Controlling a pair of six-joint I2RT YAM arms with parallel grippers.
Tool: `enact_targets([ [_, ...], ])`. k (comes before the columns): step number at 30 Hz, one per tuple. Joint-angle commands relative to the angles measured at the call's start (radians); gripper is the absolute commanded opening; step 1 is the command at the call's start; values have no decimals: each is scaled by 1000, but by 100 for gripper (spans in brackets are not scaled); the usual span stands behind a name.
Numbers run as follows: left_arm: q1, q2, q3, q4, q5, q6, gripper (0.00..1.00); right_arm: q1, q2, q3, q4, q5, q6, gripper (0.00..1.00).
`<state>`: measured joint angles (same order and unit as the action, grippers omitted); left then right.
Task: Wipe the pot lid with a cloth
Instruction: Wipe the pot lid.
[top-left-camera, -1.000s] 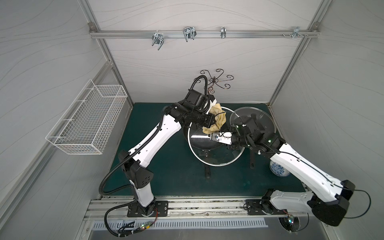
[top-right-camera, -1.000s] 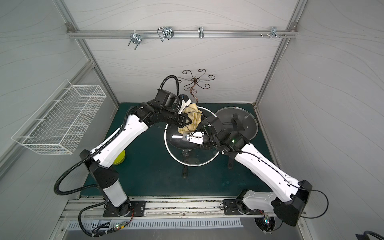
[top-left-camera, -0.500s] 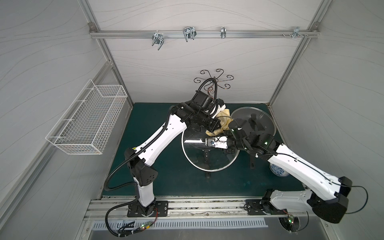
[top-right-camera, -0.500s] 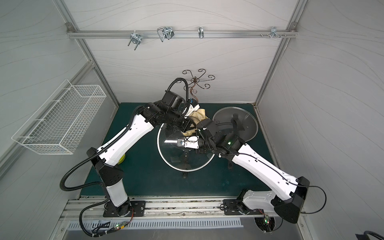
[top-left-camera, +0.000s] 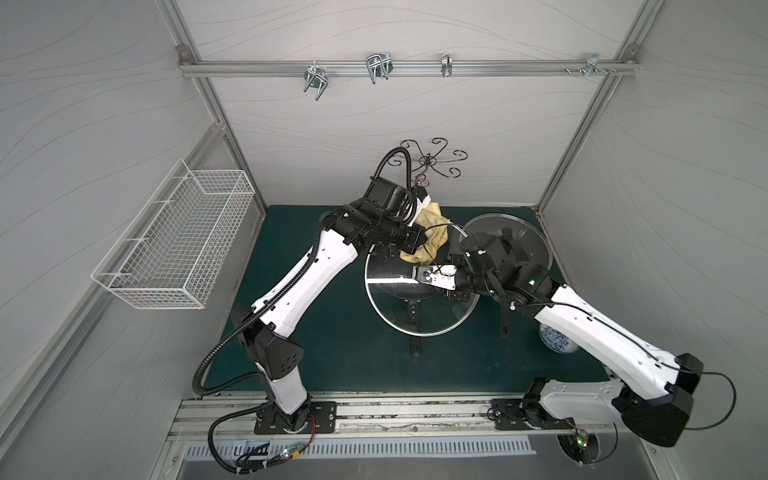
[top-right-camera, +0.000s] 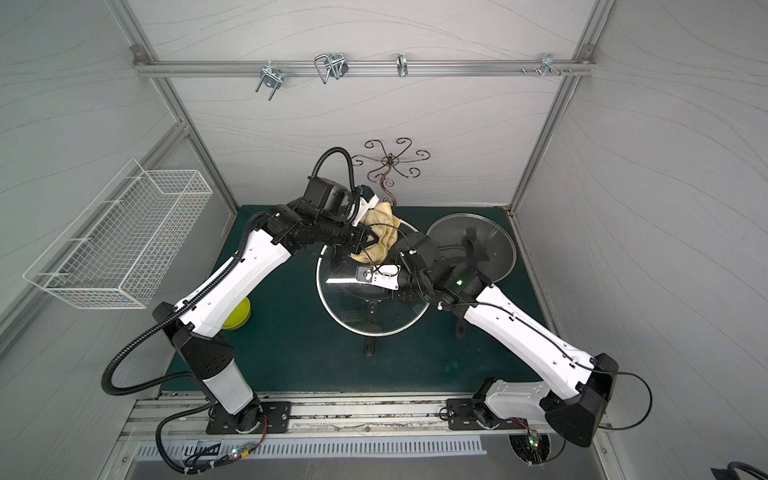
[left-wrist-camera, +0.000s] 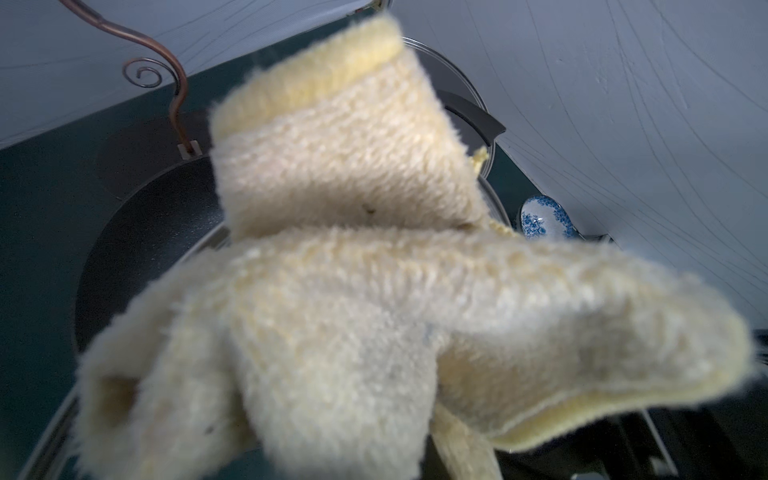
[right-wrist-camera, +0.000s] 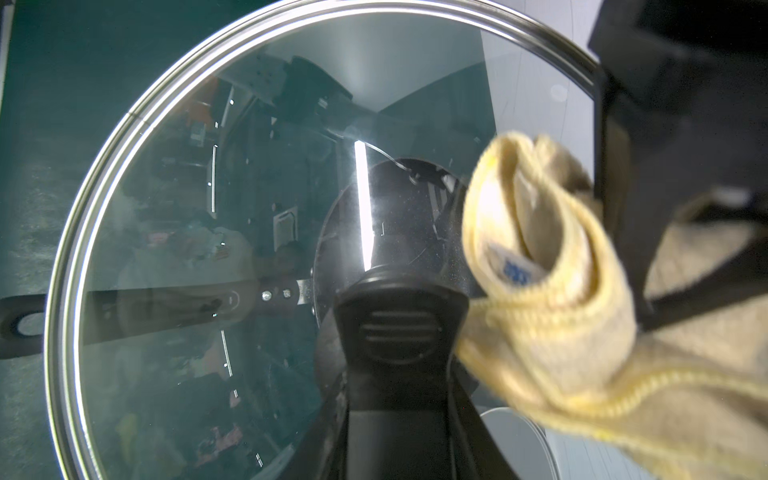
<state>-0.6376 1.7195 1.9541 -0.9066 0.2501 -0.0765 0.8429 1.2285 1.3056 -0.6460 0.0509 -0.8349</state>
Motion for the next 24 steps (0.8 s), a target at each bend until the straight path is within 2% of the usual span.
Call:
enact_targets([
  [1,22,-27,-24,2,-81,-3,0,-36,-55,48,214,-22,48,0],
  [10,32,-121,-164,54,-167,-44,0,-139,-34,77,282,-20,274,0],
  [14,30,-158,-220,76,-188,-102,0,-159,5,128,271,64,420,0],
  [20,4,-182,-284,128,-122,-184,0,-166,60,184,276,110,490,0],
  [24,-57,-161,-286,116,-177,-207,0,-170,87,219,279,117,519,0],
])
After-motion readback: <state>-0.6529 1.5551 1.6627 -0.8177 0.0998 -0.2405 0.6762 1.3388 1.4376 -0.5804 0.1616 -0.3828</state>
